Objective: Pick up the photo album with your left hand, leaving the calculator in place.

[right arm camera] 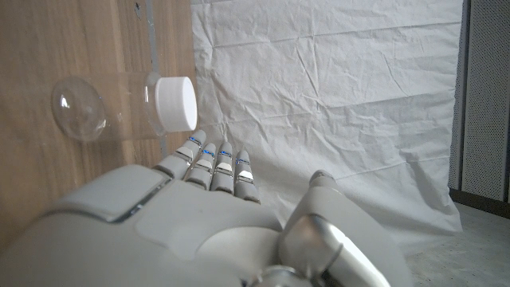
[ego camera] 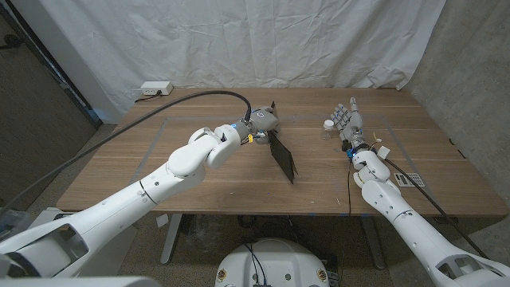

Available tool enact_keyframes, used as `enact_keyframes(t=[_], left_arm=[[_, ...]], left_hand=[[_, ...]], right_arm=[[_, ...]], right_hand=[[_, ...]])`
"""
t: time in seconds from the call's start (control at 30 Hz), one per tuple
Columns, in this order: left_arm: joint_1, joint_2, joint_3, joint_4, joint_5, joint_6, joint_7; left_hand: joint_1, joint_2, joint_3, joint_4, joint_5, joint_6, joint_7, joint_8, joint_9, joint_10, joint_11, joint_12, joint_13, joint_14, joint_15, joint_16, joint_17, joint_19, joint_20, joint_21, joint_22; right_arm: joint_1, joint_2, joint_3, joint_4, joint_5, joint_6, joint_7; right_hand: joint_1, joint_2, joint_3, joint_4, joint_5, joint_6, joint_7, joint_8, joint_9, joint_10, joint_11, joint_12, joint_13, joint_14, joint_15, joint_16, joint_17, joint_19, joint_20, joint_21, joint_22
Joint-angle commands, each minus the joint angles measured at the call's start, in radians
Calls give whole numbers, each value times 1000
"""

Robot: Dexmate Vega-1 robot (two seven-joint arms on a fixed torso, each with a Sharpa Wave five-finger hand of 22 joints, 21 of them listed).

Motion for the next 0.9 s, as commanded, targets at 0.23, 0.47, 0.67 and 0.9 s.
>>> enact_keyframes(t=[0.23,0.47,0.67,0.9], left_arm=[[7,-6,-19,-39,30,10,3],[10,-8,-29,-50,36,13,5],[13,-8,-35,-49,33,12,9],[16,-7,-42,-61,37,14,10]], left_hand=[[8,3,-6,1,-6,36,1,29,7,41,-3,9,10,31,-154,7,5,8,-8,2,3],[10,1,-8,0,-6,42,2,35,6,53,-3,11,13,41,-155,10,7,10,-9,2,3],[13,1,-8,0,-7,46,3,38,6,59,-3,12,15,45,-155,10,8,11,-9,2,3],[14,0,-8,0,-7,48,3,40,5,64,-3,13,16,48,-155,11,9,12,-10,2,3]], right_arm=[[-5,-4,6,-8,5,4,5],[-5,-4,8,-7,6,7,6],[-1,-2,7,-2,7,7,9],[3,-1,5,1,4,6,9]], right_hand=[[-1,-5,-2,-2,-1,2,-1,5,3,2,5,-2,5,2,5,-3,3,7,-20,-7,3],[-1,-4,-3,-3,-1,1,-1,5,3,1,6,-2,5,2,7,-3,3,8,-20,-8,3],[-1,-4,-3,-3,-1,1,-1,5,3,1,6,-2,5,2,7,-3,3,8,-20,-8,3],[-2,-4,-3,-3,-1,2,-1,5,3,1,5,-2,5,2,8,-3,3,8,-20,-9,4]])
